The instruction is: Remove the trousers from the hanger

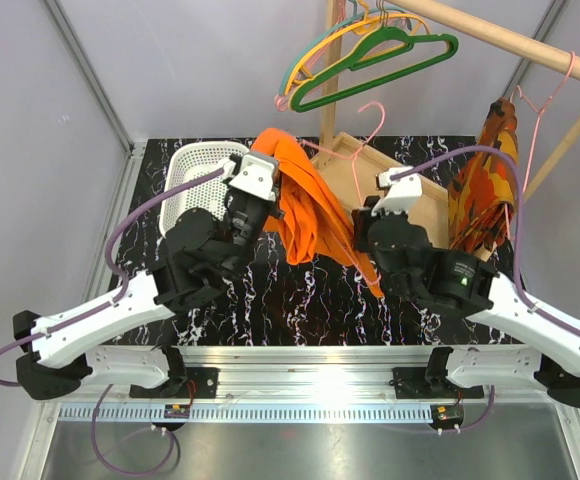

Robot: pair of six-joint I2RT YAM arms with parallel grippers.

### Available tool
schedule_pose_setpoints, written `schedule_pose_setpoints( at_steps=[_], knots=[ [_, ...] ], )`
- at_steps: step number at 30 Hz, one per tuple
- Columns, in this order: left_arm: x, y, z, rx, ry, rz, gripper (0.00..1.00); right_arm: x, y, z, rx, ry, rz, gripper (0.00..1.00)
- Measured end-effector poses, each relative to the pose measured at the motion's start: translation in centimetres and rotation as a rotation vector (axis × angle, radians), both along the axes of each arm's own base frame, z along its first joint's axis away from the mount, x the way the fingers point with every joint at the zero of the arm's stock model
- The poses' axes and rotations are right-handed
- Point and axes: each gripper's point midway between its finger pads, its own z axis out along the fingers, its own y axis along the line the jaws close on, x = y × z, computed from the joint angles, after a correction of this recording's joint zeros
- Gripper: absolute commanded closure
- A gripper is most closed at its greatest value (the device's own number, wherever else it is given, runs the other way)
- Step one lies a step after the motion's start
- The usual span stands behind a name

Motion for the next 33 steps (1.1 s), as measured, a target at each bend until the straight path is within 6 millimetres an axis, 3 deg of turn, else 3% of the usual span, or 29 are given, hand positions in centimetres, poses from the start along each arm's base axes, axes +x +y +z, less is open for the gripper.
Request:
schedule_pose_setpoints(
  at_steps=[9, 14, 18, 21, 30, 33],
  knots=[
    [-0.2, 2.4, 0.5, 0.023, -0.005, 0.064, 1.00, -1.3, -0.7, -11.1, -0.117, 0.197, 0.007, 1.00],
    [1.2, 5.5, 0.8, 0.013, 0.007, 0.201, 1.00, -2.1, -2.1, -14.1, -0.190, 0.253, -0.005, 1.00],
    [2.6, 8.1, 0.3, 0.017, 0.032, 0.317, 1.00, -2.6, -3.2, -14.2, -0.184, 0.259, -0.012, 1.00],
    [3.7, 10.8, 0.0, 0.013, 0.050, 0.409, 1.00, -3.0, -4.3, -13.1, -0.152, 0.236, -0.018, 1.00],
    [8.4, 22.5, -0.3, 0.010, 0.121, 0.776, 1.00, -3.4, -7.1, -9.2, -0.117, 0.144, -0.027, 1.00],
    [9.8, 25.3, -1.2, 0.033, 0.145, 0.876, 1.00, -3.6, -7.9, -8.4, -0.116, 0.120, -0.026, 1.00]
  ],
)
